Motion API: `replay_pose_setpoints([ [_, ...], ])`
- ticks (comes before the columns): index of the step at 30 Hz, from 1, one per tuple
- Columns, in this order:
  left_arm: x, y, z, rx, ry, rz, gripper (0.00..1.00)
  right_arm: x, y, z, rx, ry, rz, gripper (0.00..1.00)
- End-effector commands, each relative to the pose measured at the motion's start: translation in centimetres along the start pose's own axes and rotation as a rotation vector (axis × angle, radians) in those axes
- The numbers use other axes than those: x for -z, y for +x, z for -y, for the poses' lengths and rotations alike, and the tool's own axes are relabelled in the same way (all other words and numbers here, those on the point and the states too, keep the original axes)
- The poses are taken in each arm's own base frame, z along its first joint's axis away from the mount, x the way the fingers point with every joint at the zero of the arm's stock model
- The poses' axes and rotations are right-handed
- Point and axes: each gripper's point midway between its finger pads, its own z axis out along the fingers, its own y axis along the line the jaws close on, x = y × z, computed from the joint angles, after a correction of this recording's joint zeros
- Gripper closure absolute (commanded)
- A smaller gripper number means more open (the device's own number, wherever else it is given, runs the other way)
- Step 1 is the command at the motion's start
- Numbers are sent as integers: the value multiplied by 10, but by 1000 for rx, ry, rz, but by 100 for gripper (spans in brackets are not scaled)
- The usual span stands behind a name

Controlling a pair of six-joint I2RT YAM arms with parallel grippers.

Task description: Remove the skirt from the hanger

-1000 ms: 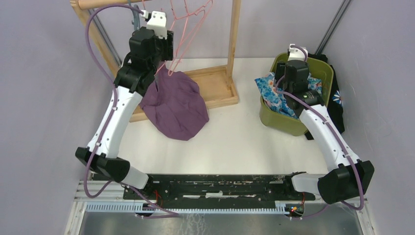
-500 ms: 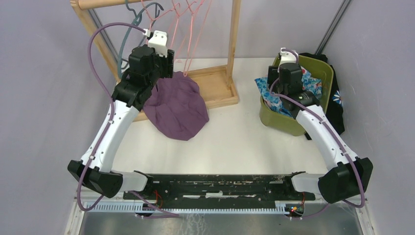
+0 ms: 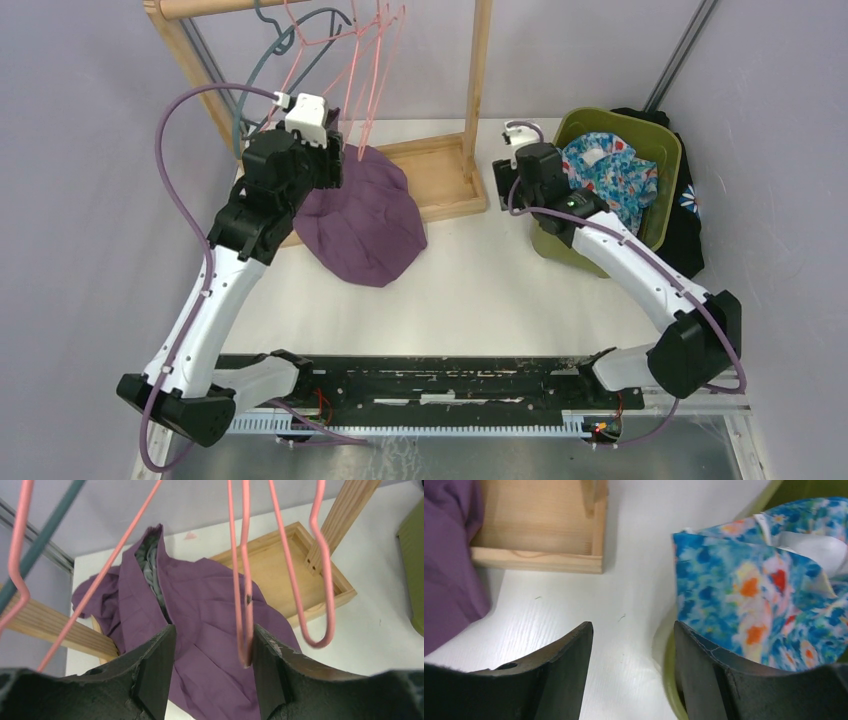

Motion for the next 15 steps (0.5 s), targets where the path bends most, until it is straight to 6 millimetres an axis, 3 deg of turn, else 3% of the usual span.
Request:
replay_pose_setpoints([
  [1,6,19,-2,65,-24,-24,38,1,-6,-40,66,-93,17,34],
  [6,15,51,-15,89,-105,-63,38,-6,0,-97,162,-209,-10,34],
  [9,21,67,-23,113,-158,-67,37,-8,-7,-127,183,-274,-3,33],
  [15,11,106,-23,157,-202,-110,36,-16,-15,-157,174,-336,-4,33],
])
